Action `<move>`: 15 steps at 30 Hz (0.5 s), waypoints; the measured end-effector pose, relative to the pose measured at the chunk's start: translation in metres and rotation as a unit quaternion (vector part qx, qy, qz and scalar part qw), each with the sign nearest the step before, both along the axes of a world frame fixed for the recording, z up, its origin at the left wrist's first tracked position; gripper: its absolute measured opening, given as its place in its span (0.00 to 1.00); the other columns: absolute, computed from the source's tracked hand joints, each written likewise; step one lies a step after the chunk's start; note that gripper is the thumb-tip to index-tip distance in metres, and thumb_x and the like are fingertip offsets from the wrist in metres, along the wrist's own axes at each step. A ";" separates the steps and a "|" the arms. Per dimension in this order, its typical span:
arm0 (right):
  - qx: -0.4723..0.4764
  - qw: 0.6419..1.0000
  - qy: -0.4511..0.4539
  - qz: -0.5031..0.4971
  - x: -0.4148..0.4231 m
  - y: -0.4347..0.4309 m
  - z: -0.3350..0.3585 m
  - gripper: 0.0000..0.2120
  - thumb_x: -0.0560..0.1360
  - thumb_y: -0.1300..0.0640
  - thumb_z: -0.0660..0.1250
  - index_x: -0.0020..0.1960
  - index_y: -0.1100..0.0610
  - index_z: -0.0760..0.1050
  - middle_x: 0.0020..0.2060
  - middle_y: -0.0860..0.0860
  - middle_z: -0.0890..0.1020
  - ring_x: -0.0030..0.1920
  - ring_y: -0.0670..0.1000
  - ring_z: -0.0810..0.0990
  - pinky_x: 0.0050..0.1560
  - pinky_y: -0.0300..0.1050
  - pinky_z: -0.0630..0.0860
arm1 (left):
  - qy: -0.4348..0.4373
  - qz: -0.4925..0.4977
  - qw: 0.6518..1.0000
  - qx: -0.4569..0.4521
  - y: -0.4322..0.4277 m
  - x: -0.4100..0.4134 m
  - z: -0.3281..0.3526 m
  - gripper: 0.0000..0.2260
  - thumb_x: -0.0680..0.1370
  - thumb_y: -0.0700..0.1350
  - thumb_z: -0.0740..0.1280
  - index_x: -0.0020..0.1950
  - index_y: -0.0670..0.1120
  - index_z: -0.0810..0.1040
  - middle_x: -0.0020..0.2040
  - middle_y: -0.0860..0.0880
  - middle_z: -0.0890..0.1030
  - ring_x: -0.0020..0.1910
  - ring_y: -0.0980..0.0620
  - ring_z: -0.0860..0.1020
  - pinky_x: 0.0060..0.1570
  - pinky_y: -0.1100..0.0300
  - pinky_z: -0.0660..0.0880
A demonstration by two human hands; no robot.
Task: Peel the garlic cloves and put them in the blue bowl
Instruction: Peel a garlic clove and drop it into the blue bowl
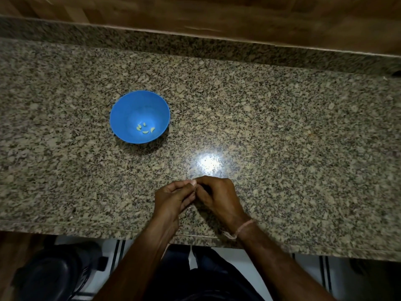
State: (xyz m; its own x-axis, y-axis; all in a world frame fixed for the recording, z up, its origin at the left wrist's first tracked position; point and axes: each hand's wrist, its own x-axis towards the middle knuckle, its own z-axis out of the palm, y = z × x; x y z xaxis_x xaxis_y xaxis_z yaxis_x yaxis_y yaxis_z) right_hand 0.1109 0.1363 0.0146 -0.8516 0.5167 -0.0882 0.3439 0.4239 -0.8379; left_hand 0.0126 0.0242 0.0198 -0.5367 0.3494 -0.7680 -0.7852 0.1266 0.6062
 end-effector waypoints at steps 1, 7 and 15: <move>-0.001 1.000 0.002 -0.009 -0.001 -0.002 0.000 0.08 0.83 0.54 0.68 0.57 0.51 0.86 0.45 0.46 0.88 0.43 0.43 0.85 0.45 0.45 0.81 | 0.004 -0.004 1.000 -0.001 0.001 -0.001 0.000 0.10 0.75 0.38 0.77 0.54 0.36 0.84 0.49 0.41 0.88 0.50 0.45 0.87 0.48 0.60 0.84; -0.009 0.998 0.018 -0.057 -0.006 -0.020 -0.002 0.09 0.85 0.52 0.66 0.57 0.52 0.85 0.45 0.45 0.87 0.44 0.43 0.85 0.45 0.44 0.81 | -0.002 -0.007 1.000 -0.003 -0.002 -0.009 -0.003 0.09 0.74 0.37 0.77 0.52 0.36 0.85 0.48 0.41 0.88 0.47 0.46 0.87 0.44 0.63 0.83; 0.000 0.996 0.010 -0.089 -0.012 -0.026 -0.009 0.09 0.84 0.54 0.67 0.55 0.52 0.85 0.44 0.47 0.87 0.44 0.43 0.84 0.45 0.40 0.79 | -0.010 -0.043 0.999 0.008 -0.009 -0.019 -0.005 0.08 0.75 0.37 0.76 0.53 0.36 0.84 0.48 0.39 0.88 0.47 0.46 0.87 0.44 0.62 0.83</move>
State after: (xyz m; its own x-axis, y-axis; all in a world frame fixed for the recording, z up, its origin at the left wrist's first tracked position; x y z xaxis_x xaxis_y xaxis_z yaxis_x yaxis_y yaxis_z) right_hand 0.0988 0.1107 0.0054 -0.7486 0.6592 -0.0718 0.3961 0.3576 -0.8457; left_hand -0.0062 0.0149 0.0149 -0.4883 0.4055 -0.7728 -0.7845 0.1839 0.5922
